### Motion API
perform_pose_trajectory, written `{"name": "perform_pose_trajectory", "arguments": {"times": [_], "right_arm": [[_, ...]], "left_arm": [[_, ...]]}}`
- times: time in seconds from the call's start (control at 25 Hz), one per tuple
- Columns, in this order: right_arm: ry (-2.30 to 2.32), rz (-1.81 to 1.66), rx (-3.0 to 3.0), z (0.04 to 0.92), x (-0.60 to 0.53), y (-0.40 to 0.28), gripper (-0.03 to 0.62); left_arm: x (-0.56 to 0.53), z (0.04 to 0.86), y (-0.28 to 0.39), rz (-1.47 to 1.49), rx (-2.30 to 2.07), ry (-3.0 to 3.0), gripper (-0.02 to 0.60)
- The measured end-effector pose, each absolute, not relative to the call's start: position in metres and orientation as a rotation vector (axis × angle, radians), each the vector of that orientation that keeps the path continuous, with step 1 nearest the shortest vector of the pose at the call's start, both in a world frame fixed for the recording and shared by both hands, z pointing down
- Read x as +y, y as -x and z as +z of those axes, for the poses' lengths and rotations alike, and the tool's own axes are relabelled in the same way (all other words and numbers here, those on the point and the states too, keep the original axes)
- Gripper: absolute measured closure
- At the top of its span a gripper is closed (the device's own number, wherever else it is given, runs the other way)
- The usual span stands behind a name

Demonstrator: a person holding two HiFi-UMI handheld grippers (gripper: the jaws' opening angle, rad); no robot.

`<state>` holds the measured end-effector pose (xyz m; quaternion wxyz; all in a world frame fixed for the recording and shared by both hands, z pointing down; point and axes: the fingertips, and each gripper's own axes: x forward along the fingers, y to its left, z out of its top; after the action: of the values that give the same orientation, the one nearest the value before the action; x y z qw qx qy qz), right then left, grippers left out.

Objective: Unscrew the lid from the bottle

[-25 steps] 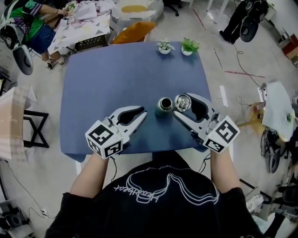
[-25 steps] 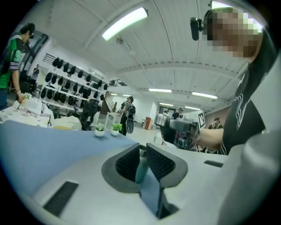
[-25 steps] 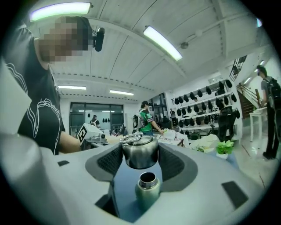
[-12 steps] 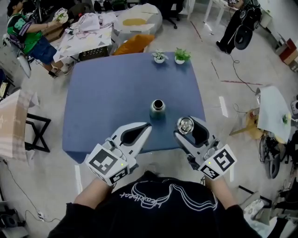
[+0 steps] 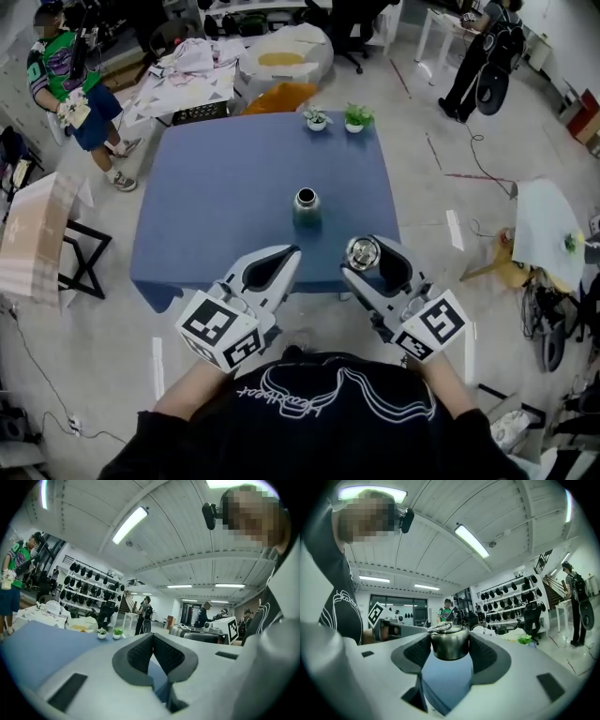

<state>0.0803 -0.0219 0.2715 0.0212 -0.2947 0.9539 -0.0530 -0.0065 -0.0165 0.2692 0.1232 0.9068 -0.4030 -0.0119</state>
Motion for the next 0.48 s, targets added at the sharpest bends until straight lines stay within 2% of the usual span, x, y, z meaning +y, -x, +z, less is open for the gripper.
{"name": "perform_pose_trajectory", "arguments": {"times": [0.48], "right_arm": [[0.860,-0.120,2.935,0.259,0.006,-0.099,0.333]], "left_arm": [[0.019,0.260,-0.011,-0.020,-1.248,-2.685,0.577]]}}
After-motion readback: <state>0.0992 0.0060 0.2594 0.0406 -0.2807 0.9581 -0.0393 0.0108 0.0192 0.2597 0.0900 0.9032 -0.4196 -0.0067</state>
